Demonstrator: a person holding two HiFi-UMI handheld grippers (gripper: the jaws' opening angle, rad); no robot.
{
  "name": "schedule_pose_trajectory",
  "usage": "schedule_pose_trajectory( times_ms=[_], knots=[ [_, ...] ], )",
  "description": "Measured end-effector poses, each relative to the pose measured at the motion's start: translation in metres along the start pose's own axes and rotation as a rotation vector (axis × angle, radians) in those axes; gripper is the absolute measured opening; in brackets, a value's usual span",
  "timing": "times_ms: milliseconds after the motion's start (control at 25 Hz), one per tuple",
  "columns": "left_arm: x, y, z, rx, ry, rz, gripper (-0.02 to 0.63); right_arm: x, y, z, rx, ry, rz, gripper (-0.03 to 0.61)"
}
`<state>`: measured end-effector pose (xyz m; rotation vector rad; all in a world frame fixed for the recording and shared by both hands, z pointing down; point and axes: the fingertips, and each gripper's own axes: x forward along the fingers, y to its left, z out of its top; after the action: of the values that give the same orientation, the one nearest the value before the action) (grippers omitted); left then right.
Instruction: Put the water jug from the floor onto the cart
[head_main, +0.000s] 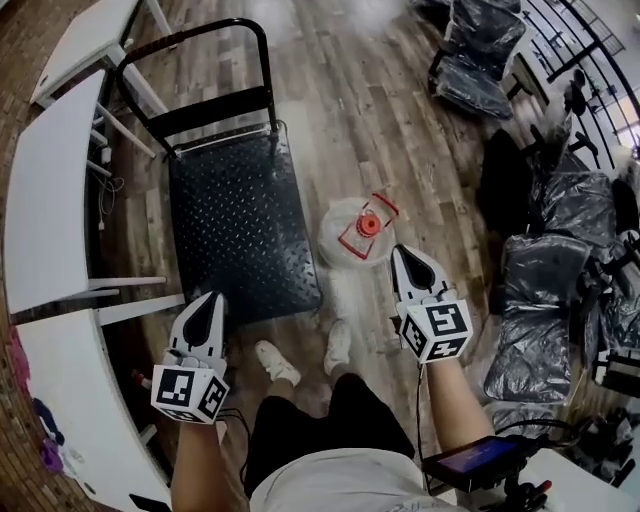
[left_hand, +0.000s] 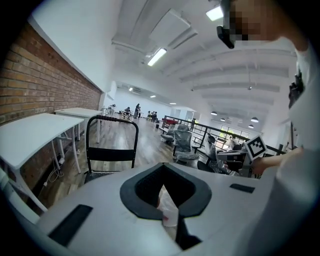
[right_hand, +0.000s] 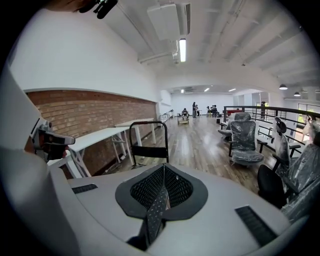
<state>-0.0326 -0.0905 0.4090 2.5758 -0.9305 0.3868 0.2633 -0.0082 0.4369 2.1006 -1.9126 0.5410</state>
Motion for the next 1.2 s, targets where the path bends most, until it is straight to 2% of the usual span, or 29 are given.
schedule_pose_trajectory(
  times_ms=[240,520,680,880,1040,1200],
  knots=[
    [0.043,0.011,-0.045,-0.013,0.042,0.030,-0.002,0.043,-0.031,-0.064,0.058,0.054,-0.018,0.005],
    [0.086,0.012,-0.103,-0.023,0.102,-0.032,-0.001,0.092,-0.051,-0.132,0.078,0.135,-0.013,0.013],
    [0.096,0.016,-0.128,-0.054,0.117,-0.027,-0.001,0.125,-0.061,-0.165,0.082,0.179,0.008,0.130],
    [0.103,0.018,-0.146,-0.060,0.132,-0.007,0.000,0.158,-0.085,-0.197,0.049,0.216,-0.014,0.260],
    [0.105,0.022,-0.158,-0.067,0.145,0.022,-0.002,0.180,-0.097,-0.225,0.032,0.269,0.001,0.330],
    [0.108,0.032,-0.176,-0.067,0.180,0.067,-0.002,0.199,-0.103,-0.251,0.034,0.302,0.017,0.361]
  ],
)
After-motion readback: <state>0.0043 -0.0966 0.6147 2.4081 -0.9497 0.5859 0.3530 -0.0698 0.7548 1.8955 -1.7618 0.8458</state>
